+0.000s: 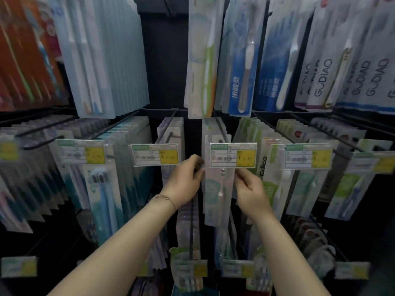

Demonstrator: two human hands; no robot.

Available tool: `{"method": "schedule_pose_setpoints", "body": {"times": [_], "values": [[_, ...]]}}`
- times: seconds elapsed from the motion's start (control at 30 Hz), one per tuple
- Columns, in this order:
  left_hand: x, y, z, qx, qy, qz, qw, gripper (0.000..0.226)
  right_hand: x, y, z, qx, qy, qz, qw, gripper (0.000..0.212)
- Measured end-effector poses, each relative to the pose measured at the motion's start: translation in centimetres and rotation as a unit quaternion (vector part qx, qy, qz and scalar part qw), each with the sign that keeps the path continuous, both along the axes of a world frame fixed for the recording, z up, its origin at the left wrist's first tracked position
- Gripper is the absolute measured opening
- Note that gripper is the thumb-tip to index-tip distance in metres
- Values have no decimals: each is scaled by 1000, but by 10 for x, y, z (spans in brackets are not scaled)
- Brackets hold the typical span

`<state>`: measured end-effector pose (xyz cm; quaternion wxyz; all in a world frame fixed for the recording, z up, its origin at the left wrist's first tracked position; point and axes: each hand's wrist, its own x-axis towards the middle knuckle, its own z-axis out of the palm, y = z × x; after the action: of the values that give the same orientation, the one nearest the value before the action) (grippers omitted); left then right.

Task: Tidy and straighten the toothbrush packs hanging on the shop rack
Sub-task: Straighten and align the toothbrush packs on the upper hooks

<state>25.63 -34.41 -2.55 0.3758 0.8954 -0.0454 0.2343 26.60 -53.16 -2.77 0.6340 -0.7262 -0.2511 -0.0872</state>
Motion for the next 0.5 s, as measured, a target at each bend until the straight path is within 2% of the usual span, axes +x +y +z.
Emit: {"method": "schedule_pose_setpoints", "body": {"times": [0.1,0.23,0.5], "values": [[3,0,-1,-80,-1,-4,997,16,0,2,2,35,16,9,999,36],[4,-2,-1,-132,-21,-19,991,14,3,3,1,40,40,13,998,38],[2,-4,3,-151,-17,-39,988,17,5,7,7,91,67,4,994,42]]}}
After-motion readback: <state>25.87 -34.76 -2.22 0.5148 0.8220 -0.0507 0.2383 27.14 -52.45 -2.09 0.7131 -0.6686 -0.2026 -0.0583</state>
